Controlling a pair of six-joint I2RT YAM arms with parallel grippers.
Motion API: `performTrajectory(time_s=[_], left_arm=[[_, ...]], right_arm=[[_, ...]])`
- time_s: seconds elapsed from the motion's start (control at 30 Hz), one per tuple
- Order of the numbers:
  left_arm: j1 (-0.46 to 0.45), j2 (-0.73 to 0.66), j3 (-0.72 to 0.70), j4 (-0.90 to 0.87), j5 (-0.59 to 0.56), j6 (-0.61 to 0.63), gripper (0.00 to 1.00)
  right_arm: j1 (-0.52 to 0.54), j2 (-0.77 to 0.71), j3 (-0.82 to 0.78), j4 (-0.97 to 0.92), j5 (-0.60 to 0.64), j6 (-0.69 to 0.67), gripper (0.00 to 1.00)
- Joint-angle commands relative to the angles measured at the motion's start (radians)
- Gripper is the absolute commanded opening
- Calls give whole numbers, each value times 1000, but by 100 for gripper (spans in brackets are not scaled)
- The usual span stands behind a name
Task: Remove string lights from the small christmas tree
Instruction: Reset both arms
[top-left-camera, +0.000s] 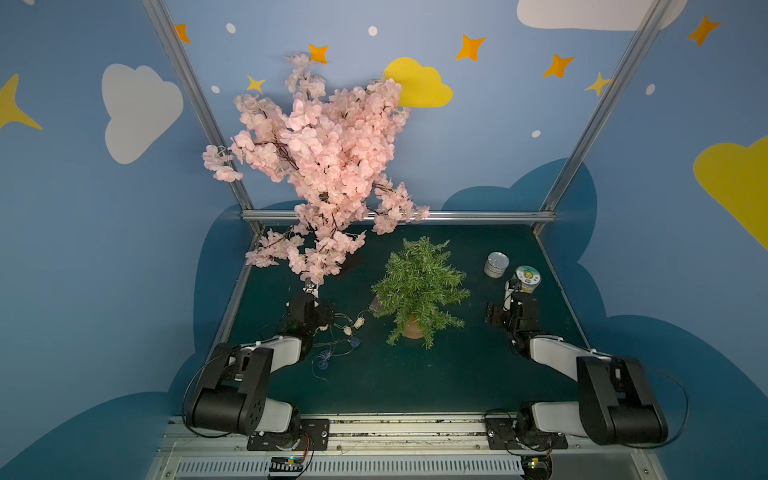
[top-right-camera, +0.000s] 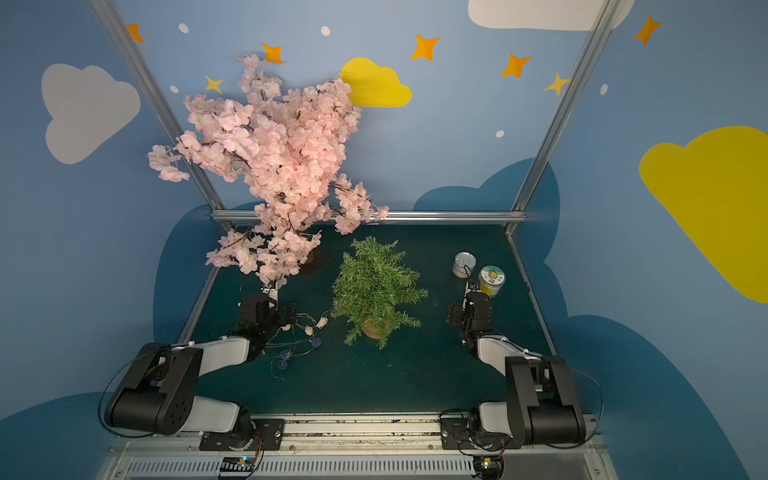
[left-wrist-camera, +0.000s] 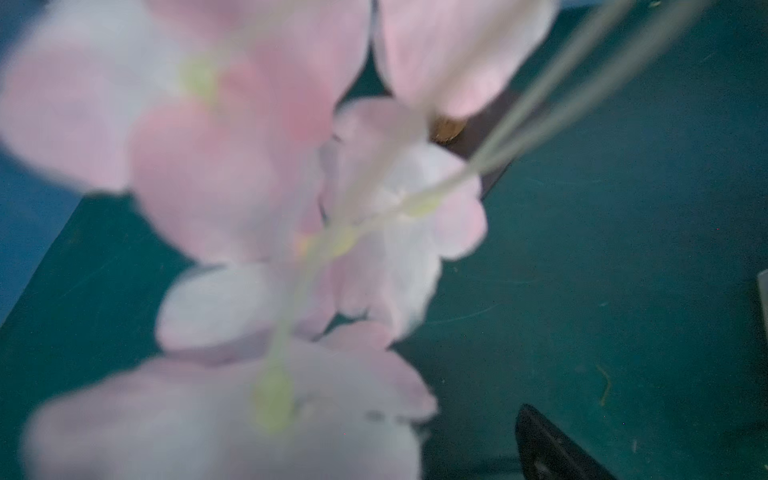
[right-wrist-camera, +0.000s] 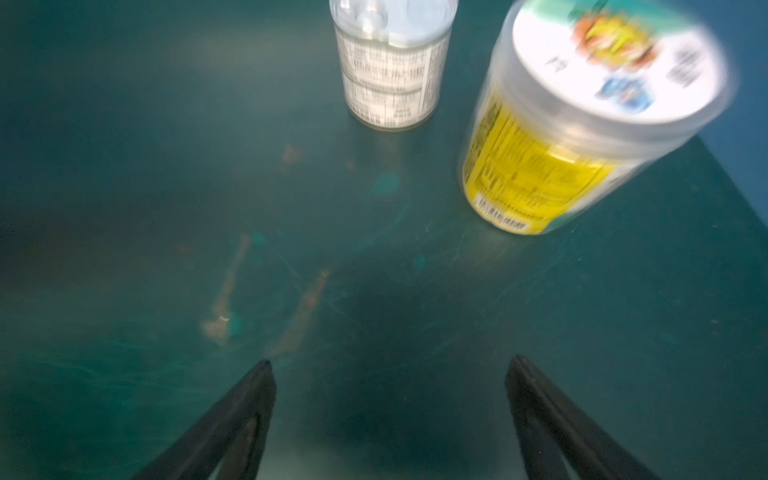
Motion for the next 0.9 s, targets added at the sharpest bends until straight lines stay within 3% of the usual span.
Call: performTrajectory(time_s=[0.0,0.03,0.07,0.1,0.17,0.23,0.3,0.4,0.47,0.57,0.67,0.73,0.87], left_arm=[[97,122,-66,428,157,-20,100],[102,121,-75,439,171,-22,100],[103,76,-52,320,180,-26,100],[103,43,-8,177,200,-15,100],[99,98,15,233,188,-15,100],[100,88,15,212,179,-19,100],[99,64,37,132,177,-16,100],[99,74,30,161,177,-19,100],[99,71,34,150,177,-17,100],[99,70,35,146,177,-17,100],[97,76,43,136,181,-14,100],[100,82,49,133,178,-19,100],[100,73,41,137,177,-22,100]], right_arm=[[-1,41,1,327,3,-64,88],[-6,111,-48,472,-10,-59,88],[-7,189,-92,686,-21,-87,87],[8,186,-101,691,-18,-105,87],[5,100,-36,431,-70,-102,87],[-12,174,-50,577,-102,-105,87],[-14,119,-12,410,-109,-96,87],[-20,163,-42,538,-119,-97,87],[-18,126,-13,423,-121,-93,86],[-22,153,-37,513,-122,-95,86],[-22,125,-15,423,-124,-92,86],[-22,146,-31,491,-122,-97,86],[-22,136,-23,456,-124,-93,86]])
